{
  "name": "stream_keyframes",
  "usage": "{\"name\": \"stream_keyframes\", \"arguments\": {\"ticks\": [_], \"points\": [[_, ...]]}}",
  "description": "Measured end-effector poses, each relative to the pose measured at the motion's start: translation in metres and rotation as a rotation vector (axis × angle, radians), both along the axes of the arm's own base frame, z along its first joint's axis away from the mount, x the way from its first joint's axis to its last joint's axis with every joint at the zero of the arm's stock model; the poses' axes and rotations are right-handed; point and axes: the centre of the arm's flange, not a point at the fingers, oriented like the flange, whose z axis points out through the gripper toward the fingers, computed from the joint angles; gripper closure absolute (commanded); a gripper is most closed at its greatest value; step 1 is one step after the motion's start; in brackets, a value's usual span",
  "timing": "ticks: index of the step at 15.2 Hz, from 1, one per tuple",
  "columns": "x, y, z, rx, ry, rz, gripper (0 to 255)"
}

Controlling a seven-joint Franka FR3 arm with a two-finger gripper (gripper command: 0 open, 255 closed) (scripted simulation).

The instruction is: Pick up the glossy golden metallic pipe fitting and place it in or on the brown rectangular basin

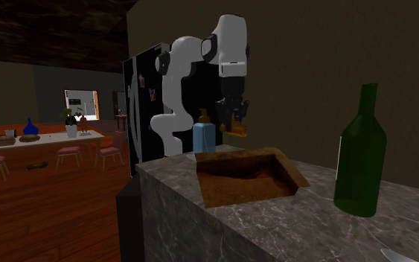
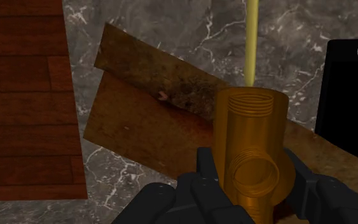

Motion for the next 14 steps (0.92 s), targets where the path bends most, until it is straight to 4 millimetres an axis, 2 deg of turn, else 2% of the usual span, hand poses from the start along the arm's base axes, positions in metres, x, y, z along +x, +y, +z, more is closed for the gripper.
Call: {"name": "stream_keyframes", "arguments": {"ticks": [3, 6, 14], "points": [[0.012, 0.031, -0.003, 0.000, 0.000, 0.000, 255], [0.014, 0.036, -0.017, 0.000, 0.001, -0.001, 255], [0.015, 0.036, -0.060, 0.000, 0.001, -0.001, 255]]}}
